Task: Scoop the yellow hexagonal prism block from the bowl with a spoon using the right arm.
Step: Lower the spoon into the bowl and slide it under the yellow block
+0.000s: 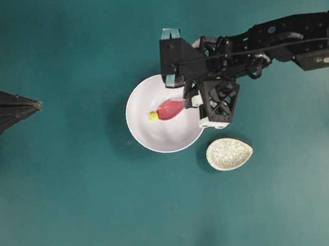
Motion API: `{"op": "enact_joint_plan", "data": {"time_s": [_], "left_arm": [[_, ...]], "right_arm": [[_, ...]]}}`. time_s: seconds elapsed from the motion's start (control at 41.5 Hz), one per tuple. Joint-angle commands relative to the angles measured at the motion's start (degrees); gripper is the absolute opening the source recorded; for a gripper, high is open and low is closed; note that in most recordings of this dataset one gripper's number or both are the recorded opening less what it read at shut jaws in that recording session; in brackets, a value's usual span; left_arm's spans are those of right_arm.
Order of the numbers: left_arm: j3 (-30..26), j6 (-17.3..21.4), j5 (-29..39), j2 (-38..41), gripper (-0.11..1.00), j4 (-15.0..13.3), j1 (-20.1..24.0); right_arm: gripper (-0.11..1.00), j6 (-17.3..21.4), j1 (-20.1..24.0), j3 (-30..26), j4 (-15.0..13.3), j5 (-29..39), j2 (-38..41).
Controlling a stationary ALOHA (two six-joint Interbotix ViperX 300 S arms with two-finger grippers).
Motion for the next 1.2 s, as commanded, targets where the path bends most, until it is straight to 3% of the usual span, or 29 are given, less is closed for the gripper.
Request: {"op": "enact_joint_plan", "data": {"time_s": [0.0,1.179], "left_arm": [[-1.0,0.0,-0.6,0.4,0.0,0.2,0.1],[-0.9,0.0,-0.5,0.4,0.0,0.2,0.1]], "right_arm": [[0.25,0.0,0.8,-1.8,0.1,-0.5,-0.5],[0.25,-0.3,1.7,-1.5,0.0,-10.7,-1.5]]}}
